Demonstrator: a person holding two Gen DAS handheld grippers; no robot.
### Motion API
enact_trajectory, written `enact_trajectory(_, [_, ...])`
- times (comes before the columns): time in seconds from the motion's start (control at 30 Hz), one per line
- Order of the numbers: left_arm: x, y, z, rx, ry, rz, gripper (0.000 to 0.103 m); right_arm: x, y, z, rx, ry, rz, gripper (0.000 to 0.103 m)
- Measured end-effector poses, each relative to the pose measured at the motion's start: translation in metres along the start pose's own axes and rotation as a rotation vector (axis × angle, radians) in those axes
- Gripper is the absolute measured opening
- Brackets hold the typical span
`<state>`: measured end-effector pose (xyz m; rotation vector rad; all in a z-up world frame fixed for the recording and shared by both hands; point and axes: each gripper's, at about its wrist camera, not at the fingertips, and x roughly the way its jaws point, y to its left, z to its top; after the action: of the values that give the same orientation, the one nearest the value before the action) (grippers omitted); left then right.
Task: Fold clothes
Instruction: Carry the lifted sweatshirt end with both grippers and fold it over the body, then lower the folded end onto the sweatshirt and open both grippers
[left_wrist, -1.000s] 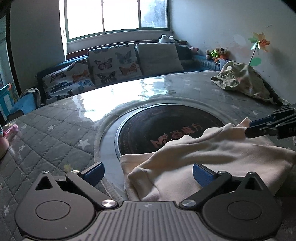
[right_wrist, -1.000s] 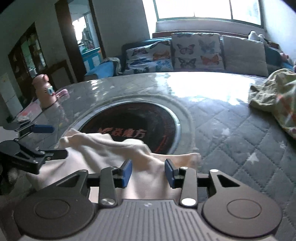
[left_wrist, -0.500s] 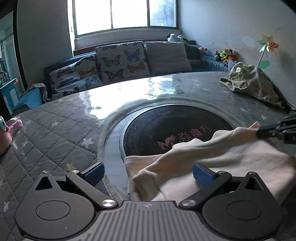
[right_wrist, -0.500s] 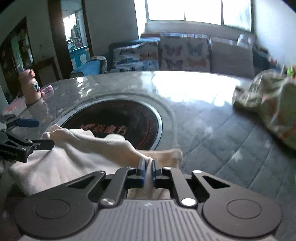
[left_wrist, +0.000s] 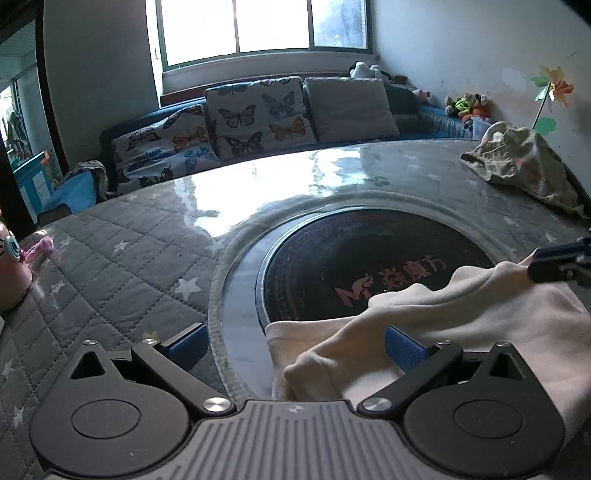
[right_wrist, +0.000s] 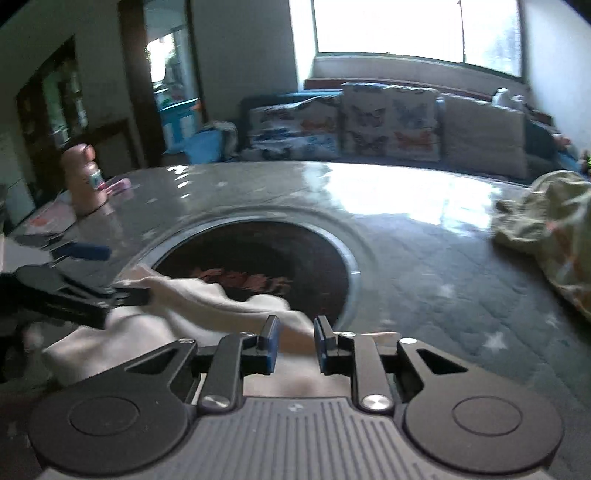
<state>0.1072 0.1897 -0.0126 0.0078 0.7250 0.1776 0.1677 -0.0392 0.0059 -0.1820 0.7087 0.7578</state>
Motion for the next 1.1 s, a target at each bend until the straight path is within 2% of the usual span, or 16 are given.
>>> enact_trajectory(0.17, [0.011, 0.002, 0.002, -0.014, 0.023, 0.011, 0.103, 0.024, 0.004, -0.001, 0.009, 0.040, 0.012, 0.021])
enact_trajectory(0.33, [0.022, 0.006, 0.002, -0.038, 0.053, 0.014, 0.103, 0.032, 0.000, -0.004, 0.034, 0.048, 0.016, 0.027])
enact_trajectory(0.4, [0.019, 0.007, 0.002, -0.041, 0.051, 0.014, 0.103, 0.028, 0.003, -0.003, 0.029, 0.043, 0.013, 0.042])
enact_trajectory(0.53, [0.009, 0.009, 0.002, -0.043, 0.034, 0.016, 0.103, 0.018, 0.015, -0.002, -0.013, 0.030, 0.022, 0.051])
enact_trajectory(0.57, [0.006, 0.010, 0.001, -0.047, 0.031, 0.017, 0.103, 0.018, 0.018, -0.002, -0.018, 0.033, 0.028, 0.062])
enact_trajectory(0.6, [0.003, 0.011, 0.001, -0.053, 0.026, 0.016, 0.103, 0.018, 0.021, -0.003, -0.029, 0.034, 0.031, 0.067])
enact_trajectory(0.67, [-0.003, 0.014, 0.000, -0.065, 0.020, 0.013, 0.103, 0.018, 0.028, -0.005, -0.048, 0.040, 0.037, 0.067])
enact_trajectory(0.73, [-0.008, 0.016, -0.003, -0.075, 0.019, 0.009, 0.103, 0.017, 0.036, -0.008, -0.072, 0.054, 0.041, 0.073])
enact_trajectory(0.9, [-0.026, 0.016, -0.013, -0.077, 0.008, -0.005, 0.103, 0.006, 0.055, -0.013, -0.145, 0.042, 0.058, 0.090])
enact_trajectory(1.1, [-0.043, 0.011, -0.031, -0.072, 0.011, -0.018, 0.103, 0.002, 0.084, -0.025, -0.244, 0.052, 0.053, 0.097])
